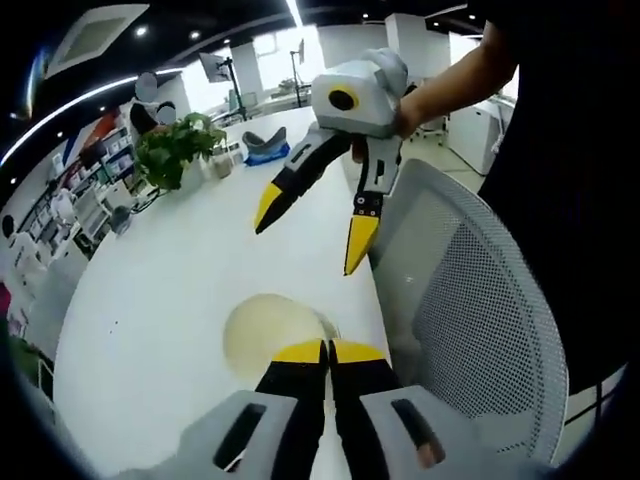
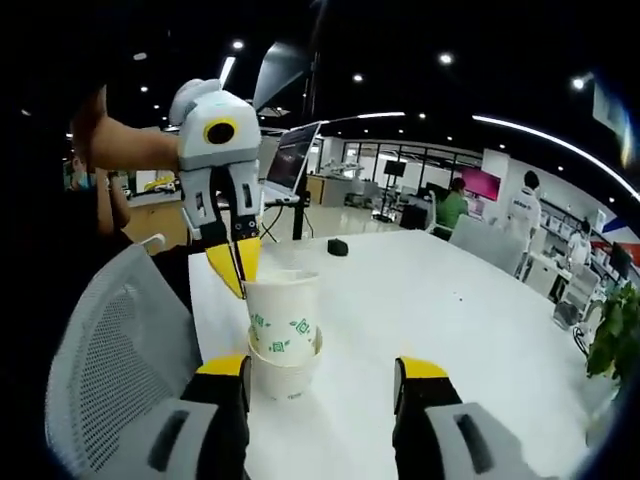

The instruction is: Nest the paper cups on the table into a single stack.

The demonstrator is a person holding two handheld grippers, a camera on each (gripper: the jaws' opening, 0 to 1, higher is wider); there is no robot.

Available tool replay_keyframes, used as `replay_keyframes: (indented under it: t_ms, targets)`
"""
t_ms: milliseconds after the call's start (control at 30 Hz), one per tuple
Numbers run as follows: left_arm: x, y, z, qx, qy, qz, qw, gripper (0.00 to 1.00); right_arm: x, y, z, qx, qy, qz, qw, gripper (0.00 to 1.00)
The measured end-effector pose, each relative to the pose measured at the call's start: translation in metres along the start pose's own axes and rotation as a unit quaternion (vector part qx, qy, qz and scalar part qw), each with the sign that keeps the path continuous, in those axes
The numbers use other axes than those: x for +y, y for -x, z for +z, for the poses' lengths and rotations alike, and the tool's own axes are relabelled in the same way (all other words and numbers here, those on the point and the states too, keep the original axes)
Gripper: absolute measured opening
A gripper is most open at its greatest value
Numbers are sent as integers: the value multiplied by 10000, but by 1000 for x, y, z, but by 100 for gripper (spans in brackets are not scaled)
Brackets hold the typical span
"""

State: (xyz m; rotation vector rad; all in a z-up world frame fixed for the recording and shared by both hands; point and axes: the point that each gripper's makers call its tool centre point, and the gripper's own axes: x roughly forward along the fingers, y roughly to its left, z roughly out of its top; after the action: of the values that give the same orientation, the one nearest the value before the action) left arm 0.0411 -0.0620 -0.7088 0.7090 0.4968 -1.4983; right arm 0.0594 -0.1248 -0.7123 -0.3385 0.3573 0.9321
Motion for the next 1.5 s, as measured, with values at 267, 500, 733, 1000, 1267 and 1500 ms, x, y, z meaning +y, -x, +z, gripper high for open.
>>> replay_keyframes:
  t_ms: [267,500,733,1000,1267,1500]
  targets:
    - [0,-12,1,-34,135,-263,9996,0,4,-1,-6,58,-15,-10,10000,57]
    - [-1,-23,3,-183,460,-464,9977,0,7,-2,-8,60,-66,-9,10000,57]
    - [-3,-32,-5,-142,610,-648,9959,0,8,0,-12,107,-112,-38,9999,57]
    - [-1,-41,-15,-188,906,-847,9921,1,10,1,-15,146,-181,-59,9997,57]
    - [-9,-47,-17,-214,1134,-1027,9880,1,14,0,-18,189,-226,-48,9996,57]
    - [-10,-49,-16,-330,1159,-1015,9875,2,14,-1,-20,227,-242,-58,9994,57]
